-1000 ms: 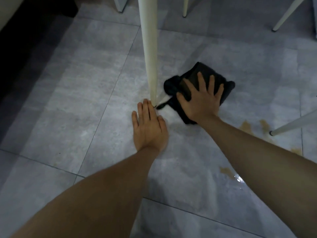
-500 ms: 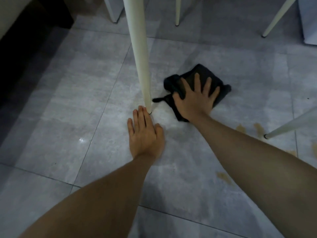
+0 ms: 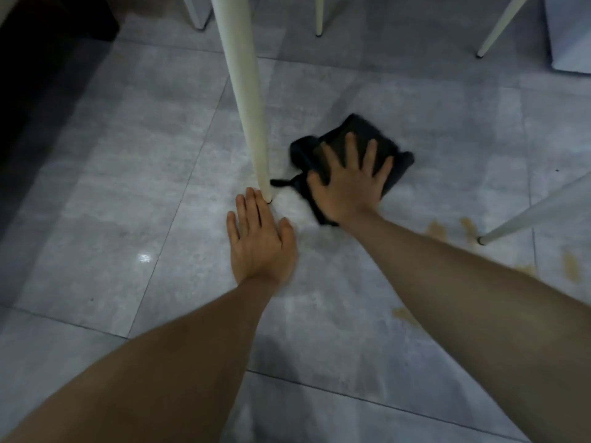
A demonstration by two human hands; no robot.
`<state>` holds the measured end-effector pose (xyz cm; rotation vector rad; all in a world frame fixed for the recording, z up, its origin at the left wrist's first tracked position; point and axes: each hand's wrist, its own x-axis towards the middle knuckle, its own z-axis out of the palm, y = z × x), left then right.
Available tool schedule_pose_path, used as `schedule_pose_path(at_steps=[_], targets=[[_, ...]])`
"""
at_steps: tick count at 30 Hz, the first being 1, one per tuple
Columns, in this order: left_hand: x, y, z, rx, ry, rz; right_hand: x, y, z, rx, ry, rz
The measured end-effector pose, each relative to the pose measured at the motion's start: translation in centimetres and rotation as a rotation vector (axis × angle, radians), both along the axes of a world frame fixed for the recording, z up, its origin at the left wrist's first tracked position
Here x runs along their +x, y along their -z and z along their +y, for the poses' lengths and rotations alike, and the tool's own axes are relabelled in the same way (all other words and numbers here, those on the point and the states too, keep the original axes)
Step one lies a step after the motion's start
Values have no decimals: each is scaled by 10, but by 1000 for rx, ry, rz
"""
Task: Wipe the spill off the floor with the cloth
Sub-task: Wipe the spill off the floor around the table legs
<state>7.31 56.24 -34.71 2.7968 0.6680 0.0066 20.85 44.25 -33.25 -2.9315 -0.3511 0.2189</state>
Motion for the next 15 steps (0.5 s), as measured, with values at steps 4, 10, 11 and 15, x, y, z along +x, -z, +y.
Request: schedule_pose_path(at_steps=[4,10,11,15], targets=[[-1,2,4,20,27,-2,-71,7,-37,23,-314,-88],[-1,-4,1,-6,38,-66,-33,-2,-57,4,-100,3],[-1,-5,-1,-4,33,-109,-41,-1,-54,14,-82,11],[-4,-17,-24,26,2,-290,-135,-6,-110,115,-201,-137]])
